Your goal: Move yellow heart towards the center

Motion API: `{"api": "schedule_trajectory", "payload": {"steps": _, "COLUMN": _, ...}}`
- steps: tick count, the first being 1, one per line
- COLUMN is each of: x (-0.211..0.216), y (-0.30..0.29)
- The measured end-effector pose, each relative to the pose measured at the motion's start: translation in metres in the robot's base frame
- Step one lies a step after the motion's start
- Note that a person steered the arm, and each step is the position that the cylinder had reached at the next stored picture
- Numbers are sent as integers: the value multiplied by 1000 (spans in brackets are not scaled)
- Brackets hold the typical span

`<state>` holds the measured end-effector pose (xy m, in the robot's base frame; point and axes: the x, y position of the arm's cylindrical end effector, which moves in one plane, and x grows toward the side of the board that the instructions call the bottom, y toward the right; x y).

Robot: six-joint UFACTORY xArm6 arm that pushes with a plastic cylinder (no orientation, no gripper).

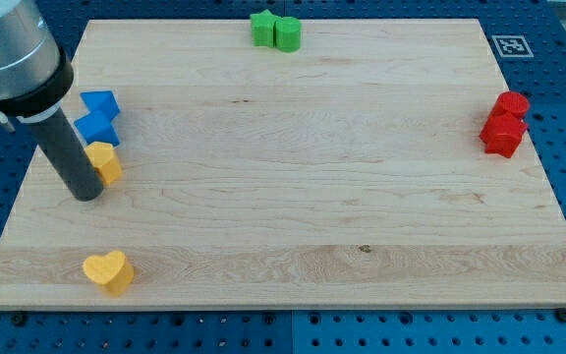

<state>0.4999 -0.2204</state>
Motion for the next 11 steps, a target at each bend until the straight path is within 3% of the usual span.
{"api": "schedule_trajectory", "payload": {"steps": 4, "x": -11, "y": 0}}
{"api": "schedule_trajectory", "payload": {"steps": 7, "x": 118, "y": 22}}
{"api": "schedule_trajectory", "payload": {"steps": 10, "x": 118, "y": 119}}
{"api": "schedule_trajectory", "payload": {"steps": 11, "x": 118, "y": 80}}
